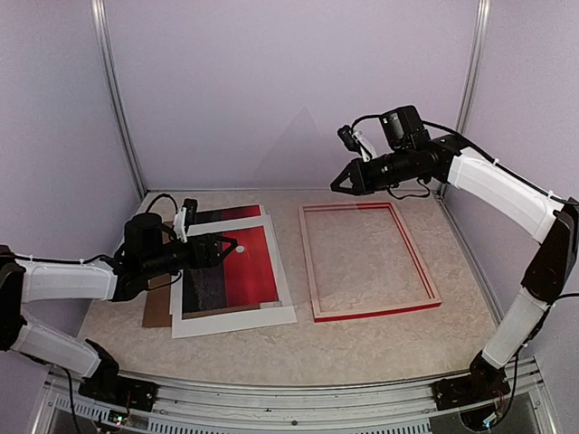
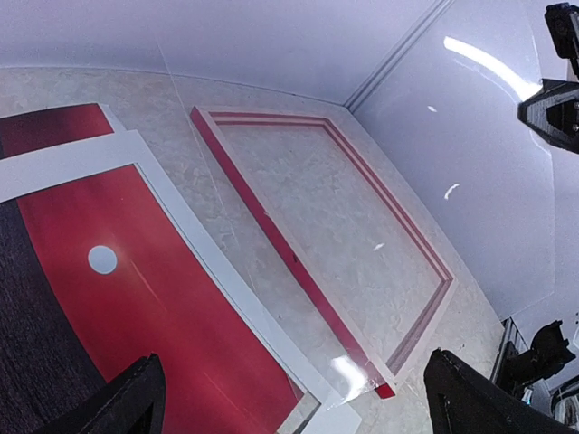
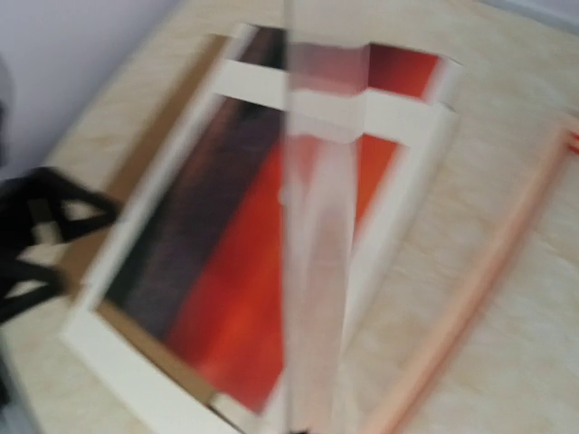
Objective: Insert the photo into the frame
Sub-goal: Pass from the right arm to the left
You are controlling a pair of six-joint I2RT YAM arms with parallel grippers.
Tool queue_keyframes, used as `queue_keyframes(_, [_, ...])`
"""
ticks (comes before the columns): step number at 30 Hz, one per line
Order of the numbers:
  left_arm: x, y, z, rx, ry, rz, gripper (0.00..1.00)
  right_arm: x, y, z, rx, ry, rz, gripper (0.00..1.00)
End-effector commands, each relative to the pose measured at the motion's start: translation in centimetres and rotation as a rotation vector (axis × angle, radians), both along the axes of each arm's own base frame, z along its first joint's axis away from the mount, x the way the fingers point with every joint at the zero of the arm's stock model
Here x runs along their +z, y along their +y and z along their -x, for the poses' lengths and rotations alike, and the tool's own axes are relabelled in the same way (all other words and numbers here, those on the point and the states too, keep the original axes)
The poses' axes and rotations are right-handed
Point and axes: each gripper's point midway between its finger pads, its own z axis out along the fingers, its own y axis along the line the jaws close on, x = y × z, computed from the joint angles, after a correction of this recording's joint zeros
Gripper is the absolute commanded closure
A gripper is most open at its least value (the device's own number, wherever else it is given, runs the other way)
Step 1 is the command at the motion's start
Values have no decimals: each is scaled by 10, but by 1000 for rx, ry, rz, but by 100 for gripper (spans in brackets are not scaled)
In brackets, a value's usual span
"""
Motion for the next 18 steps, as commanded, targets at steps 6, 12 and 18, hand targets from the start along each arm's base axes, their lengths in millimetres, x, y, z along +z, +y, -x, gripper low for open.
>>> queue_keyframes(6, [39, -20, -9, -80, -149, 42, 1, 117, 14, 58, 294, -219, -256, 100])
queue_keyframes(12, [54, -29, -15, -115, -201, 70, 1, 150, 13, 81, 374, -262, -340, 100])
queue_keyframes(18, [66, -48, -10, -231, -239, 144, 1, 161, 12, 91, 406, -261, -376, 100])
